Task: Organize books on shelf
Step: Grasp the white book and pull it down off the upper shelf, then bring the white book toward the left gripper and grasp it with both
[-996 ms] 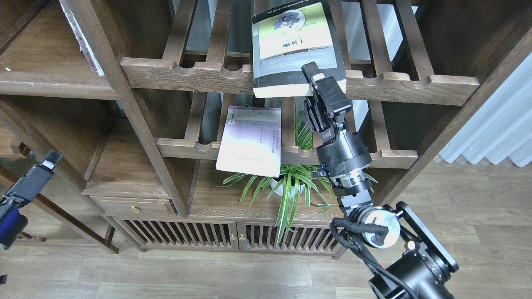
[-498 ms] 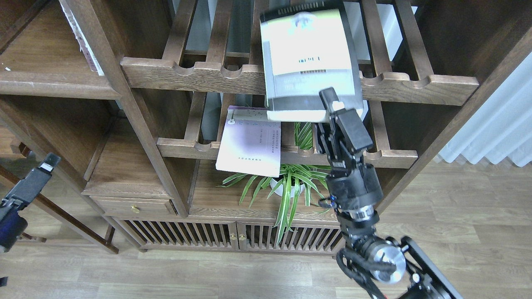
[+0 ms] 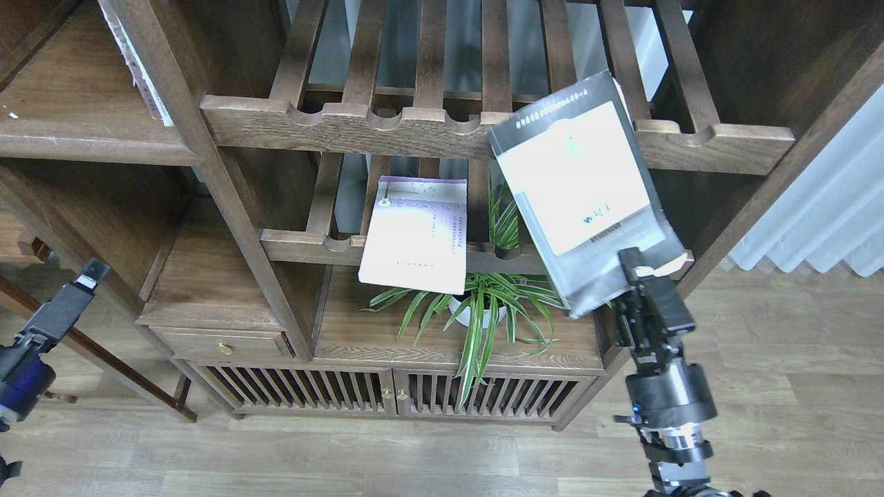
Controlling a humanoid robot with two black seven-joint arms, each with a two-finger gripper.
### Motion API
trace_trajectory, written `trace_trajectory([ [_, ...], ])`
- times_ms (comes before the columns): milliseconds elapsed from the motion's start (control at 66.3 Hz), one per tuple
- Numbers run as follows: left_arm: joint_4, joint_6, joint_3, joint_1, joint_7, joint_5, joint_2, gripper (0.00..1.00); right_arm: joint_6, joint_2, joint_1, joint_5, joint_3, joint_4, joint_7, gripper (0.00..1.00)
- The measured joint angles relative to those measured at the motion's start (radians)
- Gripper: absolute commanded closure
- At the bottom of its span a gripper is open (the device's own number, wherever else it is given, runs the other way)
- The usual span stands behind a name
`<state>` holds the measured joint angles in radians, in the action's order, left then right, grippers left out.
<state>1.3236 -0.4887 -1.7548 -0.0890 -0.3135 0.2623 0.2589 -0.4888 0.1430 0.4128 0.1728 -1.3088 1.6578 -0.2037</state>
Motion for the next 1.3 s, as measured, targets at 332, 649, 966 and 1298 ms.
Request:
trace_trajectory([
  [332,0.000,0.000,0.017,0.012,-0.001,0.000,0.000,0.00,0.002,0.100,0.084,0.090,-0.017,-0.025,-0.003,0.96],
  [649,0.000,0.000,0.021,0.011,-0.001,0.000,-0.001,0.00,0.000,0.128,0.130,0.122,-0.026,-0.055,-0.002,0.97],
  [966,-0.004,0.000,0.043,0.000,0.001,0.000,-0.007,0.00,0.000,0.181,0.204,0.137,-0.026,-0.109,-0.002,0.96],
  [1298,-0.016,0.000,0.097,-0.018,0.005,-0.002,-0.010,0.00,0.000,0.192,0.217,0.143,0.003,-0.170,0.002,0.96],
])
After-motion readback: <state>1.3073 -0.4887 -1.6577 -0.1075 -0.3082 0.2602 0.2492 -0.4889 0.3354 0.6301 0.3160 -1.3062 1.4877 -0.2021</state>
